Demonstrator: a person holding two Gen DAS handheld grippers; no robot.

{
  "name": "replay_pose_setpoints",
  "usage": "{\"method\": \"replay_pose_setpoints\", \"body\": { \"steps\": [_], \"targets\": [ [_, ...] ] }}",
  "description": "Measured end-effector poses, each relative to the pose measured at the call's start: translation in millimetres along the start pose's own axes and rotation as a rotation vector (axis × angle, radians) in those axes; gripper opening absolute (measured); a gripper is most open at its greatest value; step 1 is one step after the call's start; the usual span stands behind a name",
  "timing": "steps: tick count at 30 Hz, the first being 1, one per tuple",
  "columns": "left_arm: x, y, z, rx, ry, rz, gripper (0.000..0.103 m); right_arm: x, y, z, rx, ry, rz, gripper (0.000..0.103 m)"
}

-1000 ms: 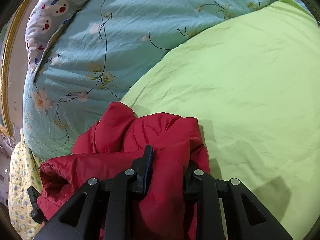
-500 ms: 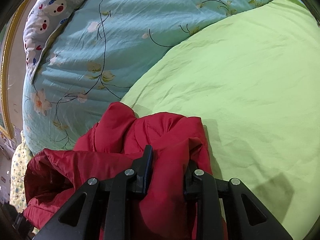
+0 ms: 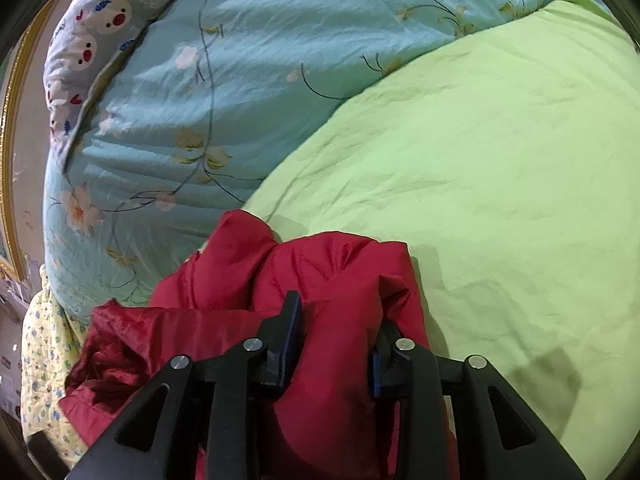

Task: Fold large clothes

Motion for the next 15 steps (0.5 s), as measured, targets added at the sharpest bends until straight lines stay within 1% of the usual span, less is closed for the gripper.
{"method": "replay_pose_setpoints", "body": {
  "steps": [3, 4, 5, 6, 8, 9, 10, 11, 12, 14, 15],
  "targets": [
    [-12, -37, -1, -0.046, 0.048, -0.021, 0.033, -17, 29, -6, 0.032, 0.023, -0.047, 0.047],
    [-15, -47, -3, -0.052, 0.069, -0.020, 0.033, -25, 41, -7, 0.048, 0.049, -0.064, 0.049],
    [-17, -51, -5, -0.045, 0.078, -0.025, 0.033, -37, 56, -5, 0.072, 0.091, -0.073, 0.054],
    [-18, -52, -7, -0.040, 0.081, -0.032, 0.033, -47, 69, -3, 0.098, 0.140, -0.073, 0.062],
    [-18, -55, -11, -0.032, 0.080, -0.052, 0.033, -69, 85, 6, 0.138, 0.258, -0.069, 0.074],
    [-18, -55, -12, -0.030, 0.078, -0.058, 0.033, -84, 91, 15, 0.150, 0.344, -0.078, 0.077],
    [-16, -57, -13, -0.027, 0.074, -0.064, 0.033, -96, 91, 25, 0.146, 0.419, -0.080, 0.079],
    [-15, -58, -13, -0.025, 0.072, -0.069, 0.033, -109, 84, 40, 0.117, 0.519, -0.064, 0.084],
    [-15, -59, -14, -0.023, 0.072, -0.072, 0.033, -115, 75, 52, 0.084, 0.583, -0.051, 0.085],
    [-15, -62, -15, -0.025, 0.070, -0.080, 0.033, -117, 46, 71, -0.001, 0.677, 0.001, 0.085],
    [-15, -63, -17, -0.027, 0.070, -0.082, 0.033, -112, 28, 75, -0.038, 0.693, 0.042, 0.085]
  ]
}}
Point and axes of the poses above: each gripper's, at about its wrist camera, not at the fingertips, and y roughly against the way its jaws point, x to its right, z to its underside, the point moved 10 cm from there along -y, roughly the way its jaws point, and after that the axes turned 4 degrees about -z, right-handed, at the moved point
